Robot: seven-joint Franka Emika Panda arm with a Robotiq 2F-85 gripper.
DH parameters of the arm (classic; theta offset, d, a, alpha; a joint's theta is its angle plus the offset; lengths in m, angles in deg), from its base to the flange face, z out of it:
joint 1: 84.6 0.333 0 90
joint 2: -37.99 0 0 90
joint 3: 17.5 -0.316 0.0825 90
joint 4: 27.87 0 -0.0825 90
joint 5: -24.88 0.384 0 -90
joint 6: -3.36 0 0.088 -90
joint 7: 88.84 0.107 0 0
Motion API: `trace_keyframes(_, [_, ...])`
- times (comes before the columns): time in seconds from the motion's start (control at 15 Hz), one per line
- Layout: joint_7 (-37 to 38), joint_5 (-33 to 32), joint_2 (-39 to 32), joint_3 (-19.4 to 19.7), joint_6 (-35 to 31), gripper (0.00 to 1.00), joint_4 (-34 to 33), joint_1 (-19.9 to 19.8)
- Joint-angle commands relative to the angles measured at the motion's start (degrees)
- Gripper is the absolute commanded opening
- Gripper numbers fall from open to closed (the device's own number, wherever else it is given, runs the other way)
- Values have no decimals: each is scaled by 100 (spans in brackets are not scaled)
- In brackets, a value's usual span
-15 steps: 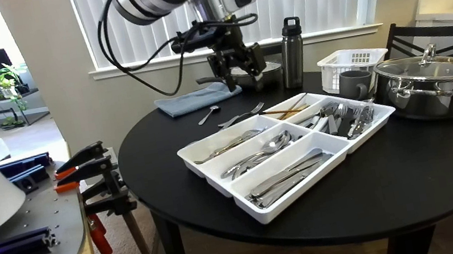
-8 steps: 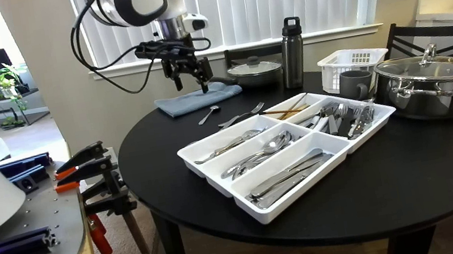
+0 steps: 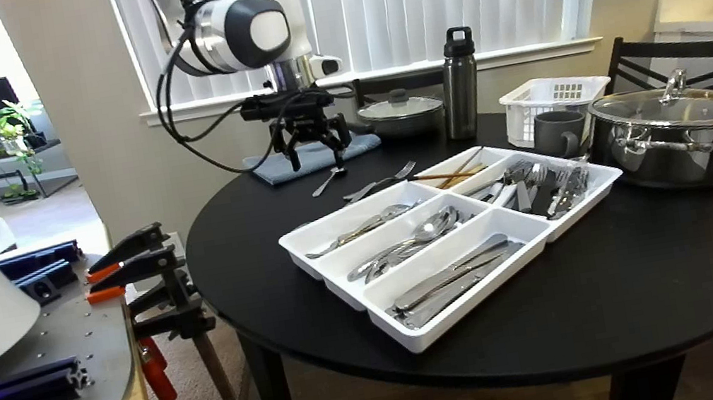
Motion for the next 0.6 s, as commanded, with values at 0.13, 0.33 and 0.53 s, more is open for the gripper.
trace_keyframes(0.13, [503, -646, -725, 709, 98, 100, -895, 1108])
trace_keyframes(0.33, [648, -683, -969, 830, 104, 100, -1186, 1411])
trace_keyframes(0.53, [906, -608, -1187, 970, 34, 100, -1440, 1601])
